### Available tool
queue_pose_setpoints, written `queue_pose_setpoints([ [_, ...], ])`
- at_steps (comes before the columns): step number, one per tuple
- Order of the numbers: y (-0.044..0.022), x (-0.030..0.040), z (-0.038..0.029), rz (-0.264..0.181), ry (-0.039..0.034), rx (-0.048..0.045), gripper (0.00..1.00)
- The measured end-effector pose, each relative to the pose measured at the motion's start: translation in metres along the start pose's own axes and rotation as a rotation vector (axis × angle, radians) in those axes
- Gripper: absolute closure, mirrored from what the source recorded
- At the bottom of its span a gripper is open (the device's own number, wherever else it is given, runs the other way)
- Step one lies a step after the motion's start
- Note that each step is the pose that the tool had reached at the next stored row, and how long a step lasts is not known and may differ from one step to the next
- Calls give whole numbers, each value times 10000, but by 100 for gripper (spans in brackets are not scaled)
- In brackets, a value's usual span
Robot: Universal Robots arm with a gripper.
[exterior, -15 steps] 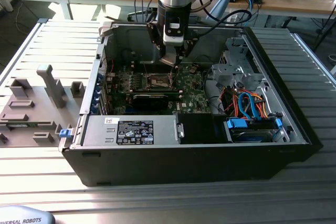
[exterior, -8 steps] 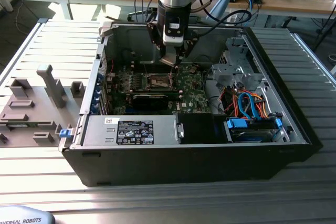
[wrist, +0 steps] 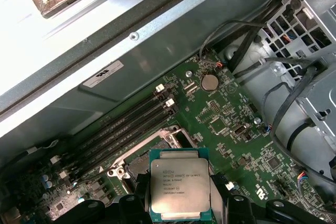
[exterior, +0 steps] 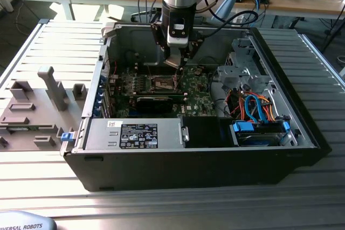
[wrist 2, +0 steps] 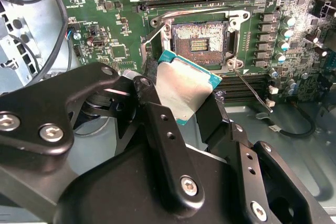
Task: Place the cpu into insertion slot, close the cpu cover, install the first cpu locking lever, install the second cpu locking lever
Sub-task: 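Place the cpu into insertion slot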
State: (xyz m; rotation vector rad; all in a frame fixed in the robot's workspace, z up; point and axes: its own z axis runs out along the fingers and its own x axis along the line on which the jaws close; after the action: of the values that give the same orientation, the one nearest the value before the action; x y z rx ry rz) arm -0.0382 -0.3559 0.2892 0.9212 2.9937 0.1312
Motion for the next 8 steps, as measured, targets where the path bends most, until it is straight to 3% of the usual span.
queue_pose_setpoints([
  [8, 0, 0, 4, 64, -5, -1, 46],
])
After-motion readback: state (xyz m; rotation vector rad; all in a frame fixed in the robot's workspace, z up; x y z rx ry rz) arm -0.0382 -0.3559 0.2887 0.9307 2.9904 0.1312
